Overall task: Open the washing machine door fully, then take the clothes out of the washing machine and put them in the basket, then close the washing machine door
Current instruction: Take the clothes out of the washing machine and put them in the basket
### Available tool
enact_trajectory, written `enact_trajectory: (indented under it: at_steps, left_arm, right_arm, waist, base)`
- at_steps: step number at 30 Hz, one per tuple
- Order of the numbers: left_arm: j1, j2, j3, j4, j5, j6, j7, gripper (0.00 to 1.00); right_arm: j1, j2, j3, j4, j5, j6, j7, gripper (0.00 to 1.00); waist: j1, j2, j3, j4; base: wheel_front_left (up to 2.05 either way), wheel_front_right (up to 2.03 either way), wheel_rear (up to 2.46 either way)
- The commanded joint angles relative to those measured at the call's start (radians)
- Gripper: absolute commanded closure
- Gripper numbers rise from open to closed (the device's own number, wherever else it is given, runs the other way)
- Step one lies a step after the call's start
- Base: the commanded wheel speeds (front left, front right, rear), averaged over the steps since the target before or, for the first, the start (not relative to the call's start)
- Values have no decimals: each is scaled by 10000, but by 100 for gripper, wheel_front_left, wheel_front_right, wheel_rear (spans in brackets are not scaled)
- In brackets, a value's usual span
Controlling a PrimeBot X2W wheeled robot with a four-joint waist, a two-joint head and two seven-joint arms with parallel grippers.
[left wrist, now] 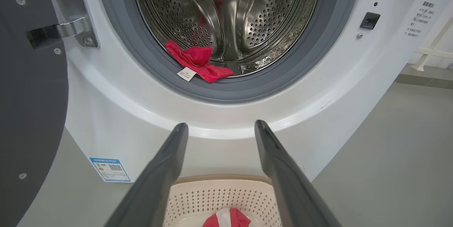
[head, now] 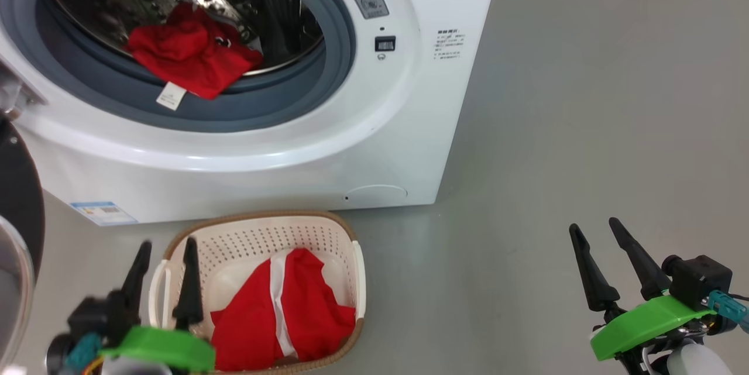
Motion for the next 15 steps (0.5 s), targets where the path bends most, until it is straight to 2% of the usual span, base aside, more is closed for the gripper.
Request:
enact_trajectory:
  at_steps: [1, 8, 9, 15]
  left_arm:
    - [-848, 192, 162, 104, -8, -29, -93, 0]
    - [-3442, 549, -144, 1585, 200, 108, 436, 0]
    - [-3442, 549, -144, 1585, 200, 108, 436, 0]
    - [-5926, 950, -480, 3060, 609, 211, 1400, 0]
  right_arm:
    - [-219, -56, 157, -267, 33, 16, -120, 0]
    - [-743, 121, 282, -336, -16, 16, -120, 0]
    - [-743, 121, 282, -336, -16, 16, -120, 0]
    - [-1362, 264, 471, -374, -57, 16, -120, 0]
  waist:
    - [0, 0, 324, -9]
    - [0, 0, 1174, -100]
    - [0, 0, 1174, -100]
    - [0, 0, 1858, -283]
  base:
    - [0, 0, 0]
    - [0, 0, 0]
    - [0, 0, 0]
    - [0, 0, 0]
